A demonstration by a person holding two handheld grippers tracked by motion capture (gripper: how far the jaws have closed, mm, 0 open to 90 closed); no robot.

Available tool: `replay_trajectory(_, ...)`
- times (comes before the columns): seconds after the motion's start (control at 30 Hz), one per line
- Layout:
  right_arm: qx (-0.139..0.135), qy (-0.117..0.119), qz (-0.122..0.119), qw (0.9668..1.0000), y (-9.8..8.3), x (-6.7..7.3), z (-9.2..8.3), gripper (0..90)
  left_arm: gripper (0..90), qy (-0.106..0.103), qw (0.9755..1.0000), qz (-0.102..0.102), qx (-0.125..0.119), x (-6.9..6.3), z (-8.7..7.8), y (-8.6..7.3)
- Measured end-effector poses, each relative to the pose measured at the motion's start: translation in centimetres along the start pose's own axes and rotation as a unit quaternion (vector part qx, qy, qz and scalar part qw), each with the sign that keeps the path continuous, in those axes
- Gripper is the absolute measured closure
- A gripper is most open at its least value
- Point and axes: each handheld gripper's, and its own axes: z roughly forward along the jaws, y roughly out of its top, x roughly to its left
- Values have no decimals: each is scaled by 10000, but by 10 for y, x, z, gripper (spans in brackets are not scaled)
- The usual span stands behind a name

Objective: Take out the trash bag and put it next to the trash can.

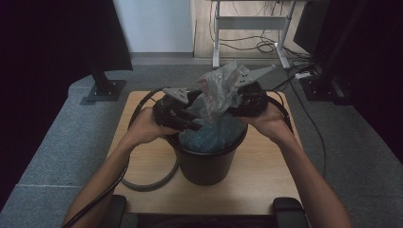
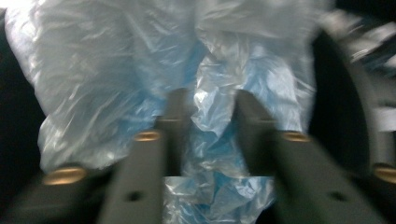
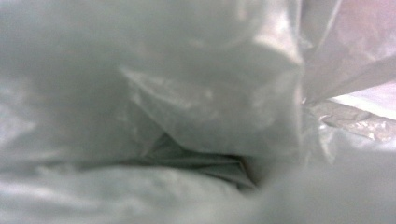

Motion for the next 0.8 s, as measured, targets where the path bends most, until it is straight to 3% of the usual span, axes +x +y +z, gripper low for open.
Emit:
replay_trajectory(0.07, 50, 52, -36, 10000, -1, 1, 0, 829, 853, 348, 9993, 14, -95, 0, -5, 2)
replay_trajectory(0.13, 148, 211, -76, 9996, -3, 2, 0, 827, 884, 766, 9965, -13, -328, 2, -15, 2)
replay_trajectory(0.23, 332, 317, -103, 9989, -5, 4, 3, 827, 886, 975, 9915, -100, -860, 3, -33, 2)
replay_trajectory(0.3, 410, 360, -98, 9985, -5, 4, 7, 824, 886, 893, 9902, -71, -1072, 2, -40, 6)
replay_trajectory(0.4, 472, 361, -146, 9981, -4, 5, 15, 791, 886, 817, 9906, 94, -1089, -6, -39, 16)
replay_trajectory(0.47, 489, 326, -202, 9981, -3, 7, 21, 615, 886, 688, 9916, 184, -1084, -11, -34, 23)
replay_trajectory(0.5, 489, 326, -202, 9981, -3, 7, 21, 615, 886, 634, 9921, 236, -1061, -13, -31, 26)
replay_trajectory(0.57, 476, 330, -155, 9982, -2, 9, 29, 399, 886, 475, 9930, 320, -1028, -17, -24, 33)
replay_trajectory(0.63, 457, 356, -146, 9982, -2, 11, 35, 303, 886, 246, 9936, 383, -1032, -19, -17, 39)
replay_trajectory(0.67, 448, 387, -127, 9982, 0, 14, 39, 289, 886, 37, 9935, 424, -1055, -22, -11, 44)
replay_trajectory(0.7, 448, 387, -127, 9982, 0, 14, 39, 289, 886, 37, 9935, 424, -1055, -22, -11, 44)
replay_trajectory(0.8, 551, 340, -267, 9975, 1, 16, 42, 514, 885, 100, 9939, 507, -976, -24, -7, 49)
